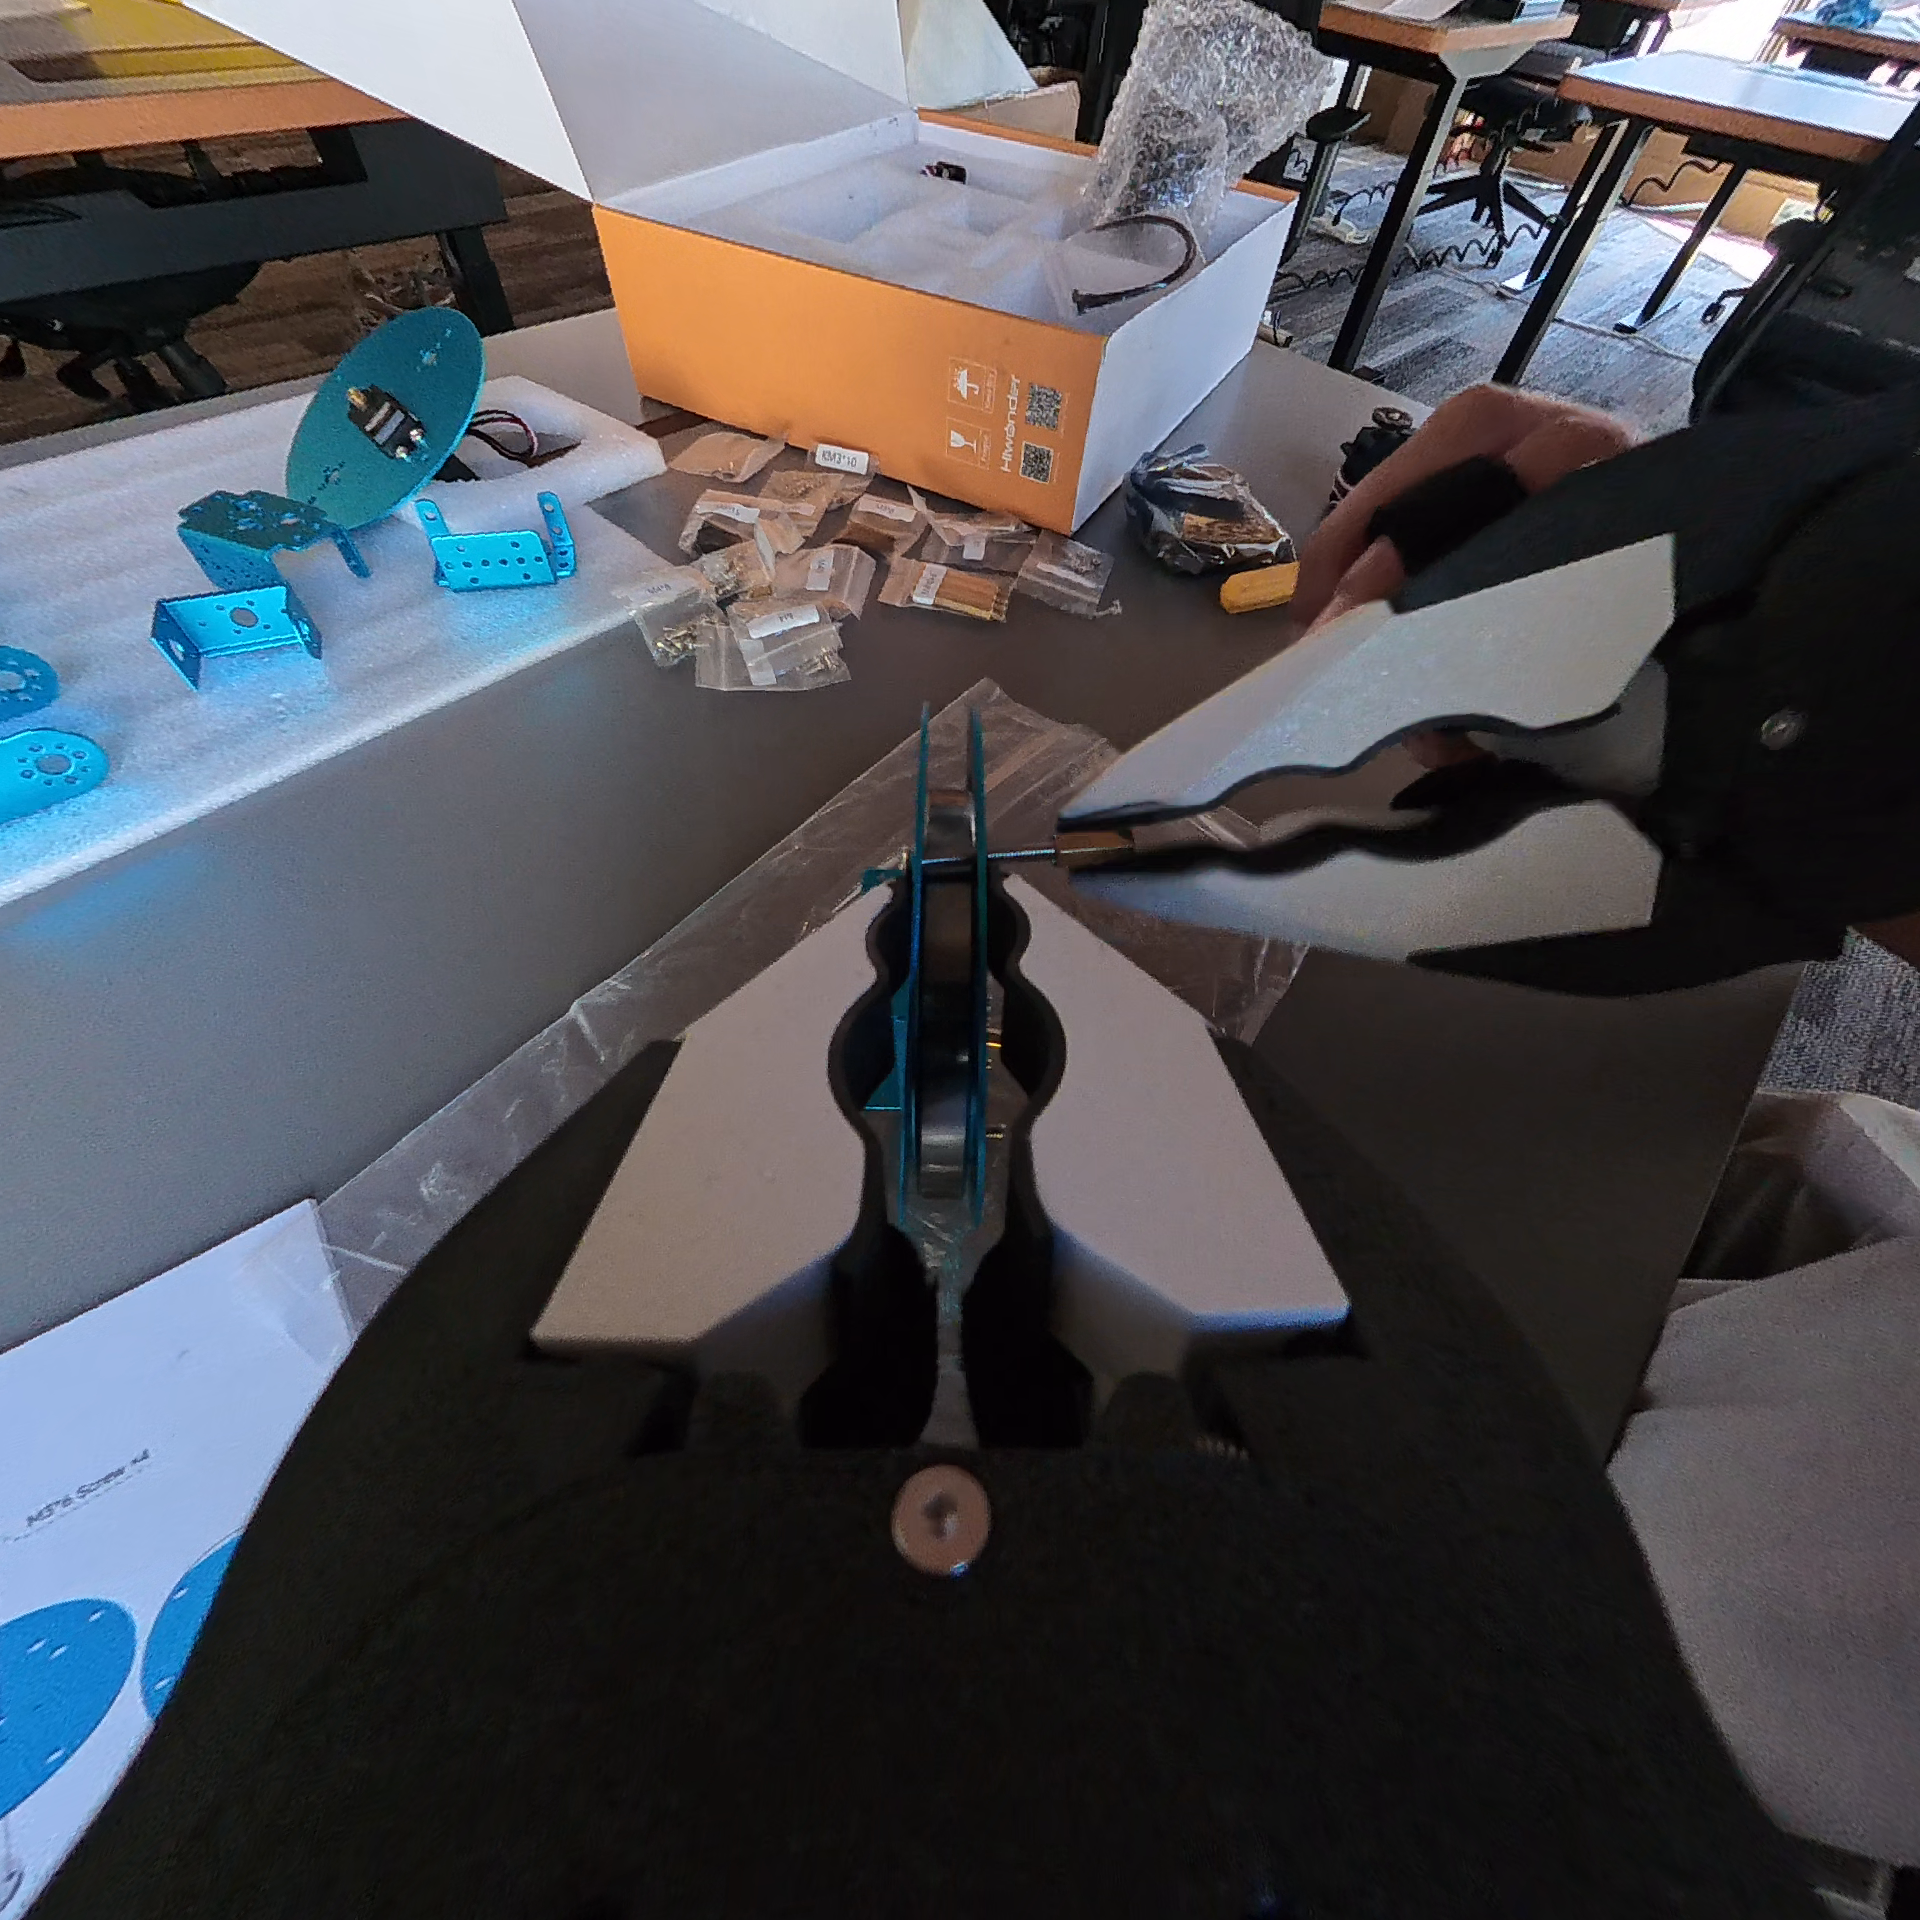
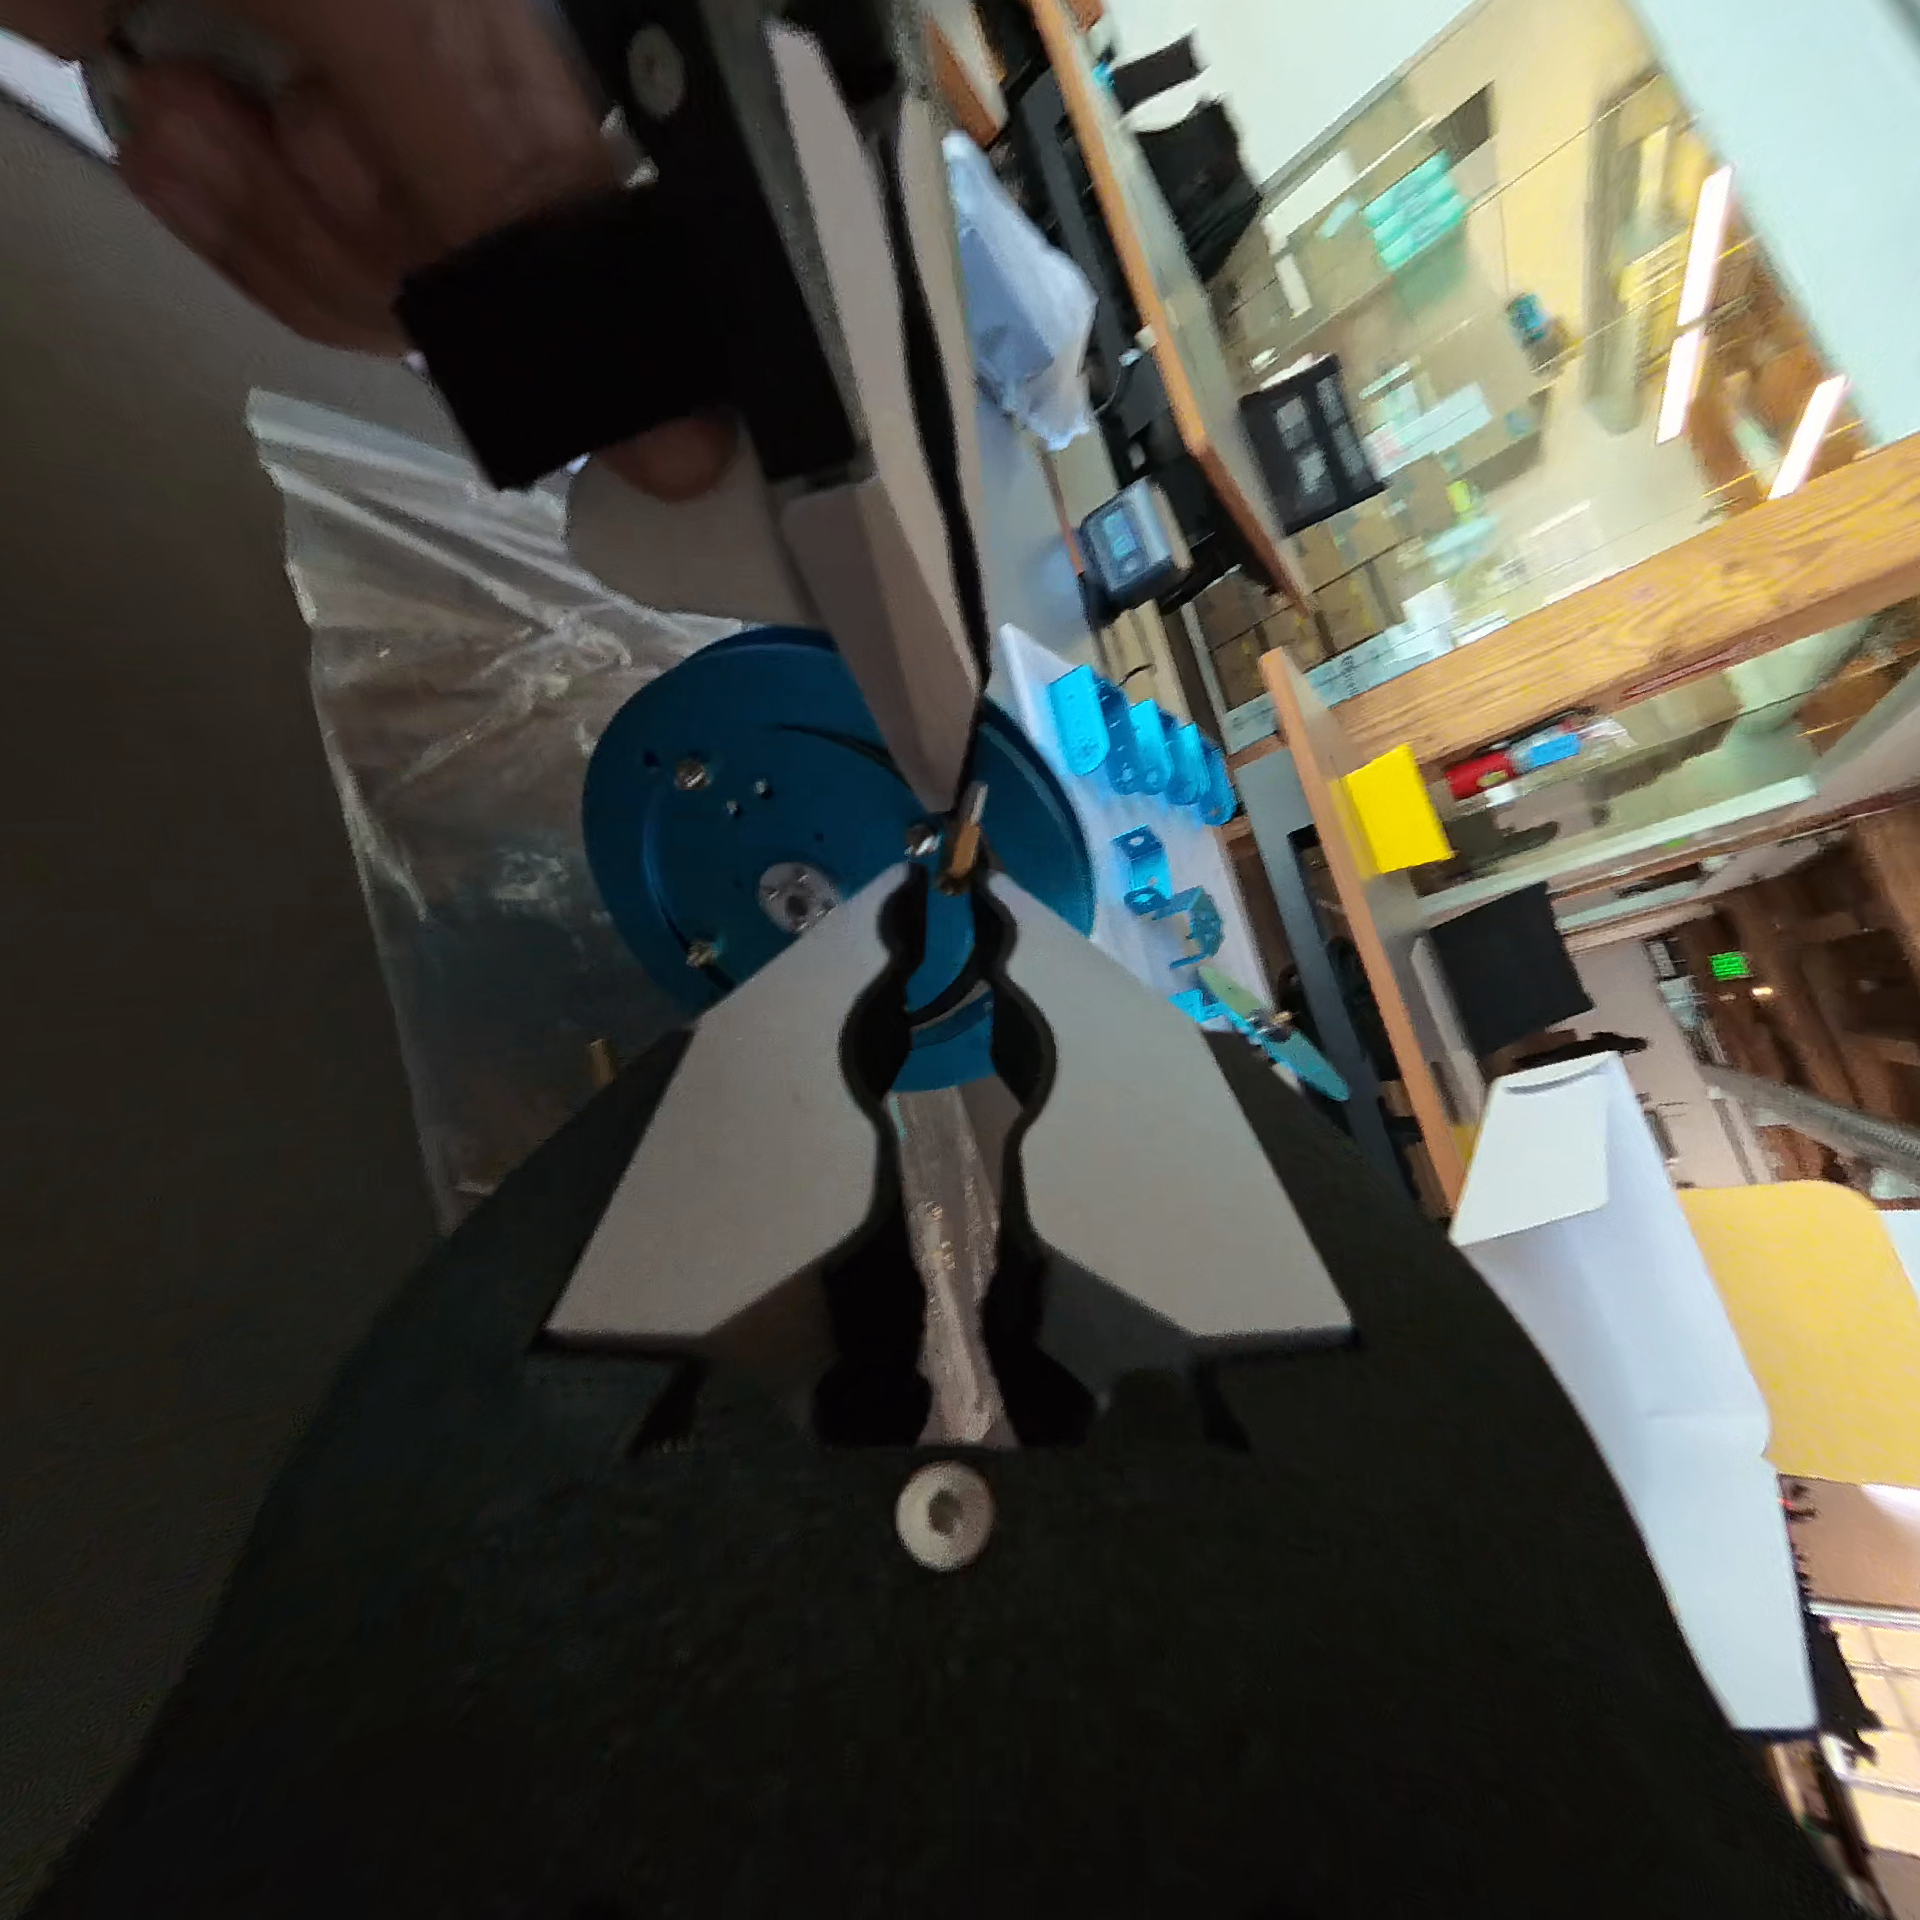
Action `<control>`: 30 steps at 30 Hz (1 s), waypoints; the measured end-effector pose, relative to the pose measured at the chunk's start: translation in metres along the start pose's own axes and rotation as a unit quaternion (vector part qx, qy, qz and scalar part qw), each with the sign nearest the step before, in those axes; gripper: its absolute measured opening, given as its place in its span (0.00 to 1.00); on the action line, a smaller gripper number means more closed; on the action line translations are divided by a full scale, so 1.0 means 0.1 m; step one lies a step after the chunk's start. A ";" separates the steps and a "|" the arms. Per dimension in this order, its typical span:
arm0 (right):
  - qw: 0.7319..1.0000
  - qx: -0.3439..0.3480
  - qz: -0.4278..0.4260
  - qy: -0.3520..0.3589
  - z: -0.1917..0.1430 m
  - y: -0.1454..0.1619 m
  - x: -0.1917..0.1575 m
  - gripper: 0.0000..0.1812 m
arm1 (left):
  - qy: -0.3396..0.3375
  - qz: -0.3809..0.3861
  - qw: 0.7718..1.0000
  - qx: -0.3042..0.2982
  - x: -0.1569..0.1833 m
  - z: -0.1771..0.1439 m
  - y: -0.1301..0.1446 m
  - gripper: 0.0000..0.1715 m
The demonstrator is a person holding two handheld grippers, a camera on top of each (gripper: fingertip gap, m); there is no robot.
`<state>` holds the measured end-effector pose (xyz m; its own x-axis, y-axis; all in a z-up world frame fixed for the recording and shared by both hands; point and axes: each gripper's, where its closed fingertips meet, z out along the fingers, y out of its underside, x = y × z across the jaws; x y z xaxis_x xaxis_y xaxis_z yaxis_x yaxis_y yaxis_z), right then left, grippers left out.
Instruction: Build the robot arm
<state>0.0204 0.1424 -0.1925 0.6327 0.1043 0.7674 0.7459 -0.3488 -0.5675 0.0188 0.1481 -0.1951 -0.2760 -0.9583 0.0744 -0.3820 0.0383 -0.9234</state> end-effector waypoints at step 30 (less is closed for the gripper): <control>0.938 -0.005 0.337 -0.084 -0.05 0.00 -0.03 0.02 | -0.010 0.002 1.000 0.001 -0.02 0.01 0.00 0.07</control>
<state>0.0171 0.1369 -0.1935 0.9844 0.0021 0.1760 0.1624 -0.3965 -0.9036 0.0205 0.1499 -0.1957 -0.2600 -0.9635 0.0633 -0.3787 0.0414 -0.9246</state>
